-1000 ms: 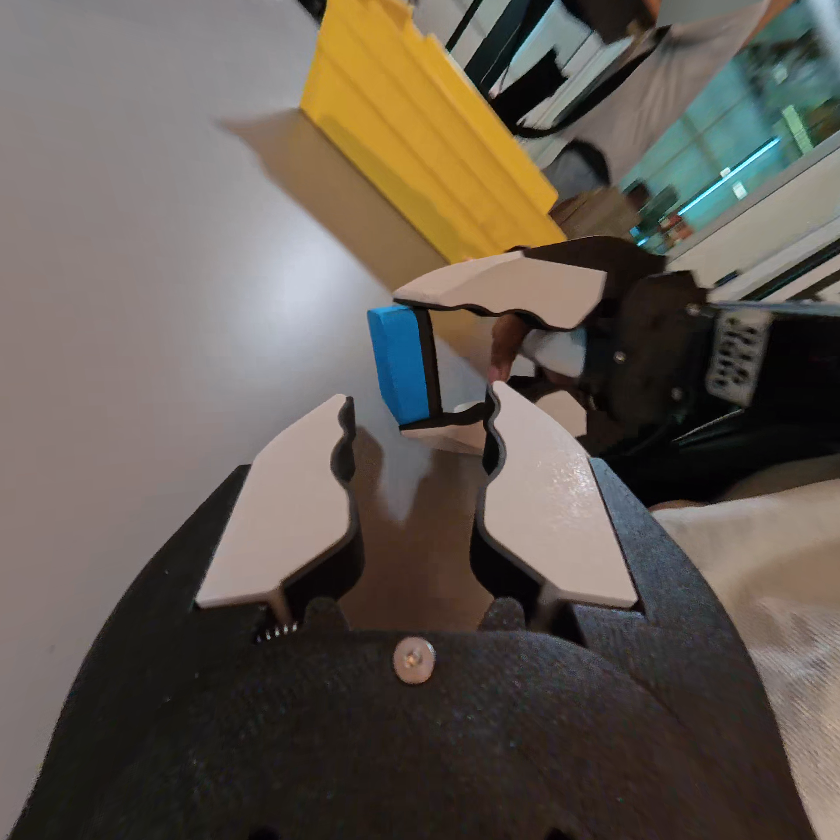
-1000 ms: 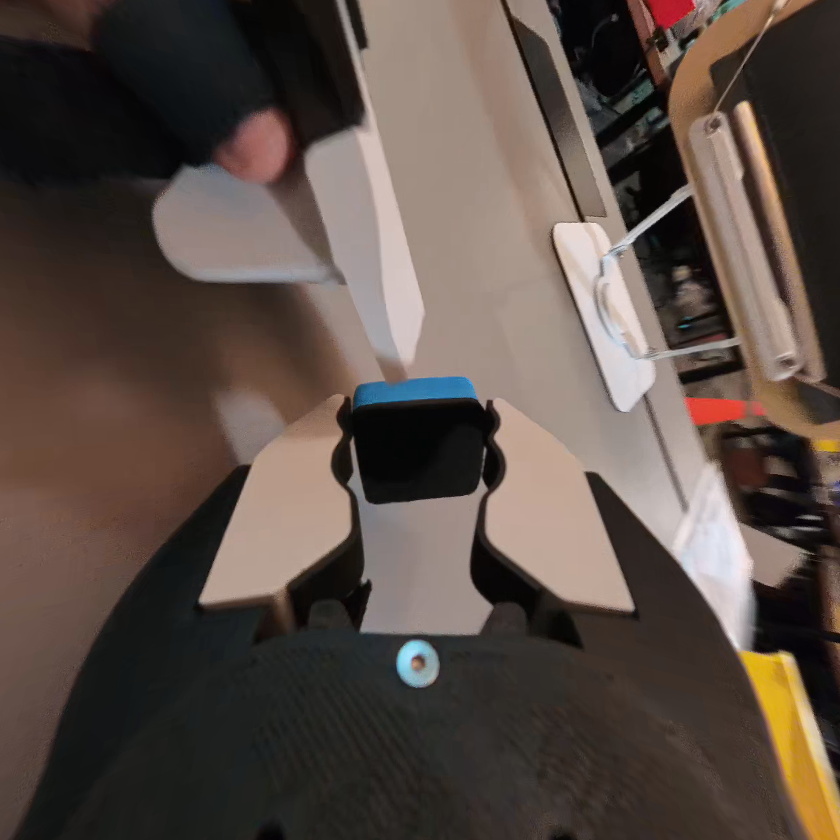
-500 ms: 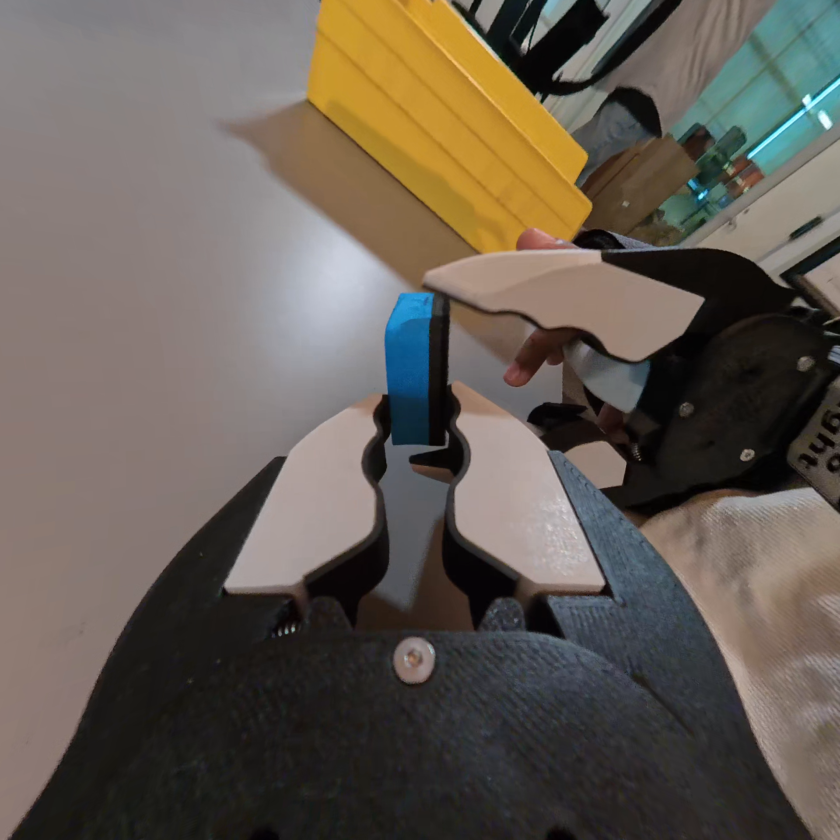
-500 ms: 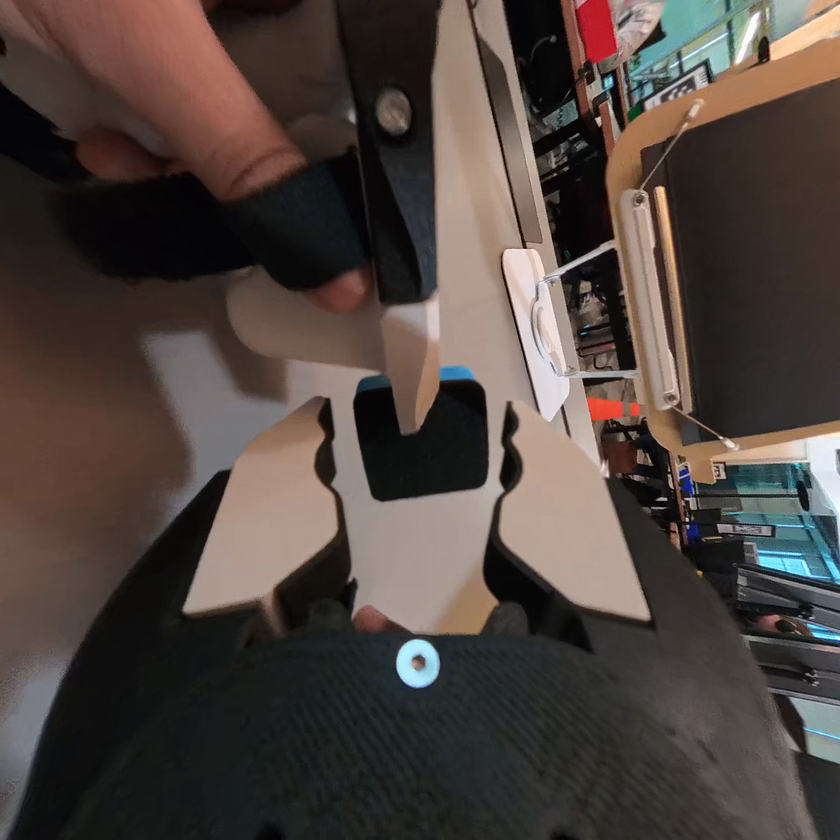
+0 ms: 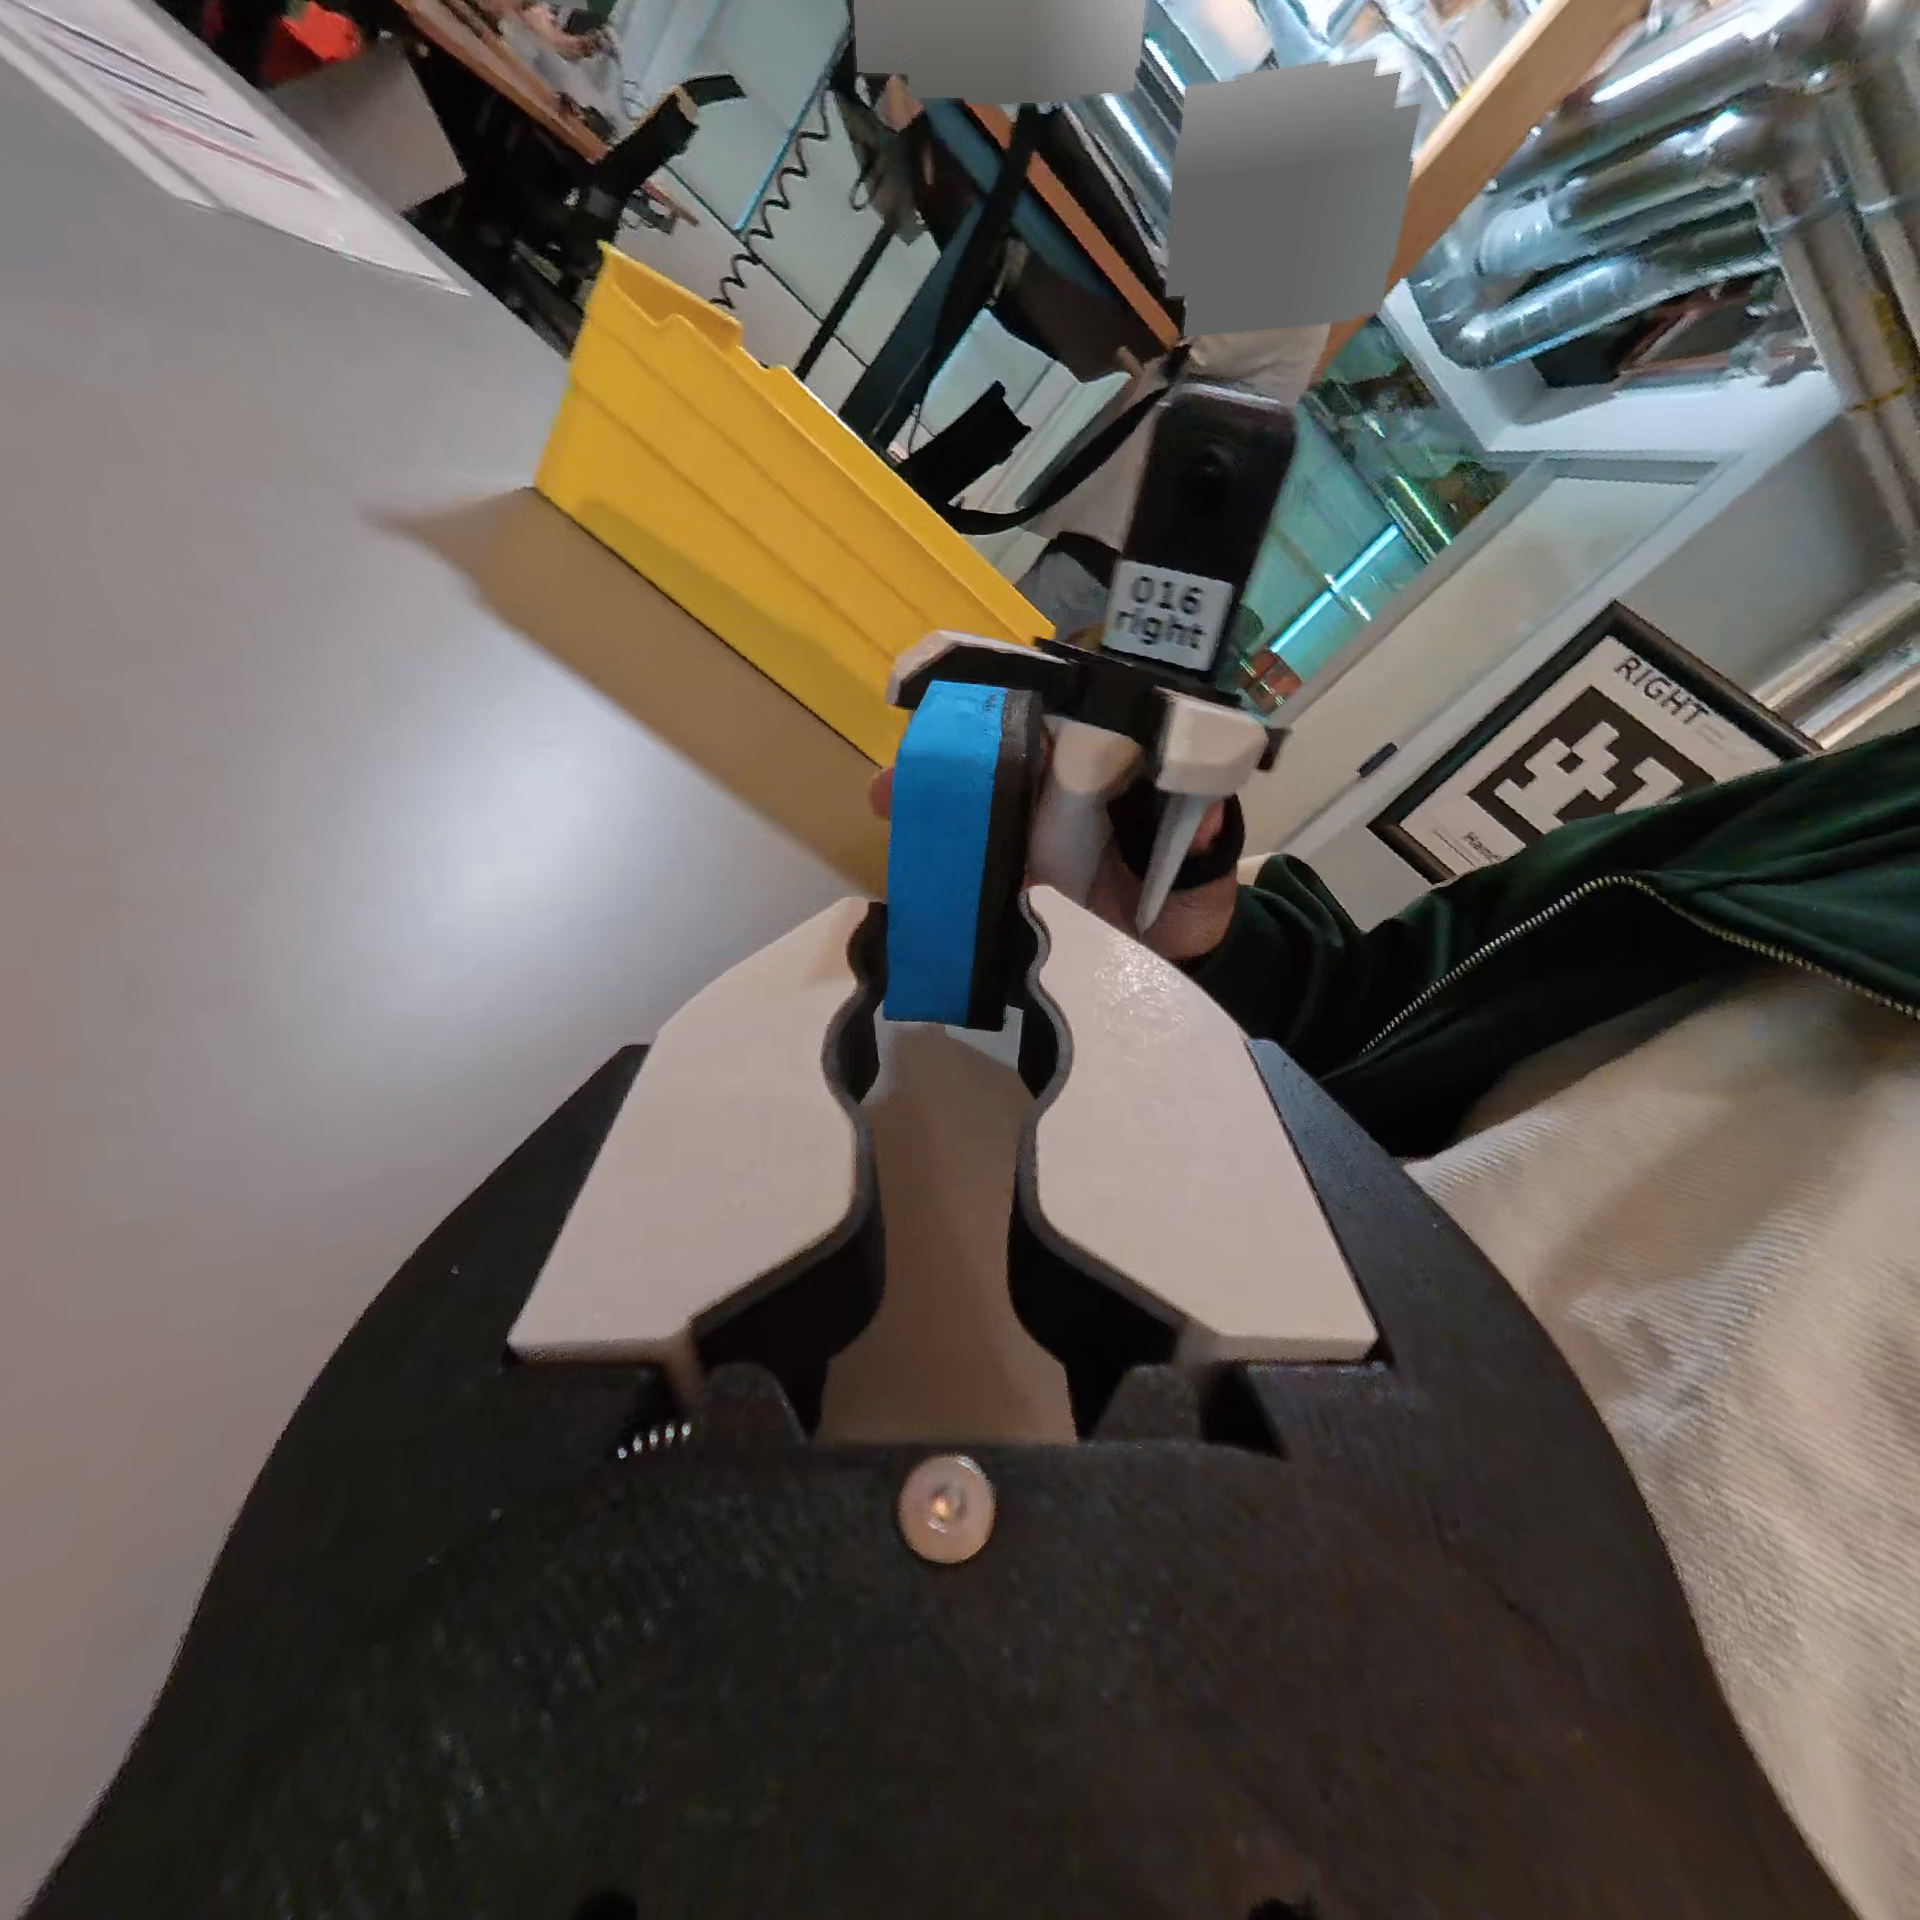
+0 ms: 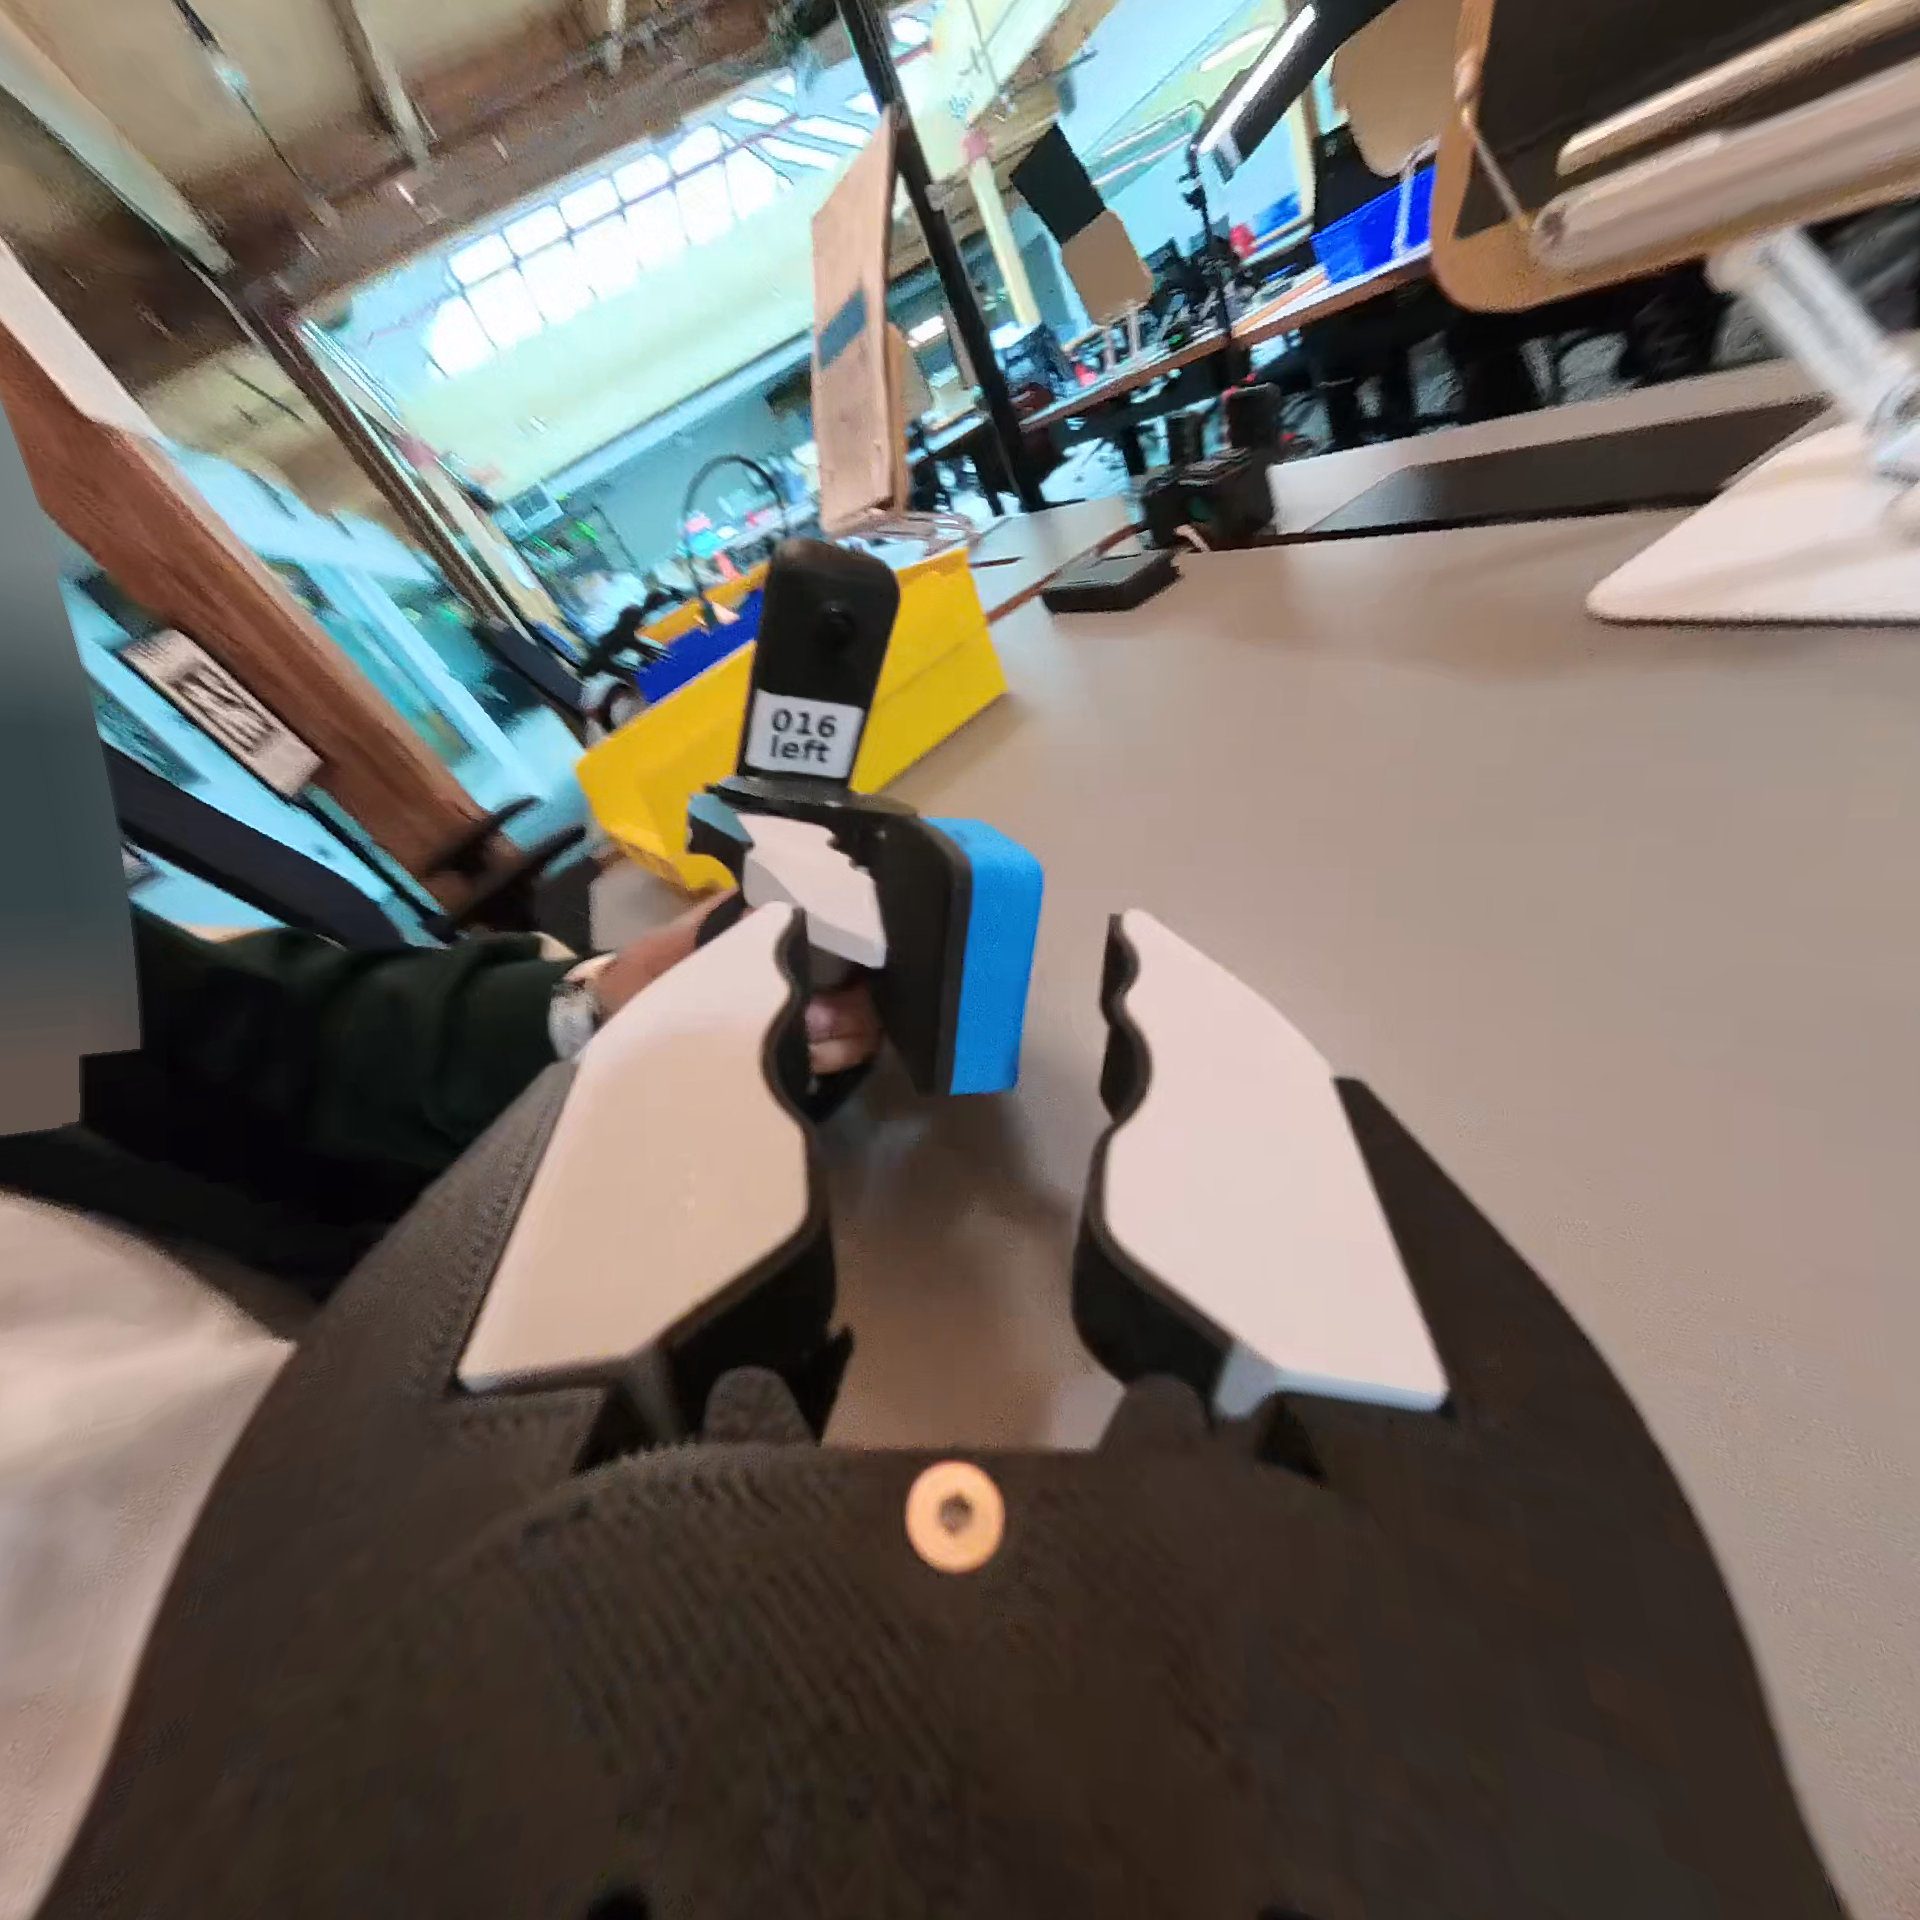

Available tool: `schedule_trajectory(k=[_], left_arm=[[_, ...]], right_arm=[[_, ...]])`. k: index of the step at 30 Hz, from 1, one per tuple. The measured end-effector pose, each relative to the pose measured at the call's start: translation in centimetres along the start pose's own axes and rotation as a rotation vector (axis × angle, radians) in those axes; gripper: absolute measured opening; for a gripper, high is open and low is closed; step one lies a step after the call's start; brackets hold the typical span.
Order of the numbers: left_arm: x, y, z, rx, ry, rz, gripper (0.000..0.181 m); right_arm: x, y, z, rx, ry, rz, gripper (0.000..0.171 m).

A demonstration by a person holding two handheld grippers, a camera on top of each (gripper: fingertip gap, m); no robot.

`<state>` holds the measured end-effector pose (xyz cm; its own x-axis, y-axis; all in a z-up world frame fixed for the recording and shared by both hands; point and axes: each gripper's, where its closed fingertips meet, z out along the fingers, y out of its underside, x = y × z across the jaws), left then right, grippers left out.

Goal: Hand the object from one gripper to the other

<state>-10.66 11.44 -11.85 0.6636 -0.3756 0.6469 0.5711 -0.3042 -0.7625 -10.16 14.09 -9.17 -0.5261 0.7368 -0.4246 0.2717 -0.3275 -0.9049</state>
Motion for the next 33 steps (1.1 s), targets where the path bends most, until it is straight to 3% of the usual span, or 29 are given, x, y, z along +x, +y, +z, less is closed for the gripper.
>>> schedule_trajectory(k=[12,18,25,33], left_arm=[[2.3,-0.4,0.5,0.026,0.111,0.008,0.022],[2.4,-0.4,0.5,0.036,0.109,0.006,0.023],[0.7,-0.7,0.4,0.042,-0.034,0.110,0.063],[0.6,-0.9,-0.1,0.013,-0.080,0.220,0.061]], right_arm=[[-1.9,0.8,0.6,-0.018,-0.151,0.095,0.023],[-2.0,0.7,0.5,-0.017,-0.158,0.100,0.022],[-1.1,1.0,0.2,-0.049,-0.103,0.081,0.022],[-0.6,2.7,0.4,-0.178,-0.051,-0.030,0.022]])
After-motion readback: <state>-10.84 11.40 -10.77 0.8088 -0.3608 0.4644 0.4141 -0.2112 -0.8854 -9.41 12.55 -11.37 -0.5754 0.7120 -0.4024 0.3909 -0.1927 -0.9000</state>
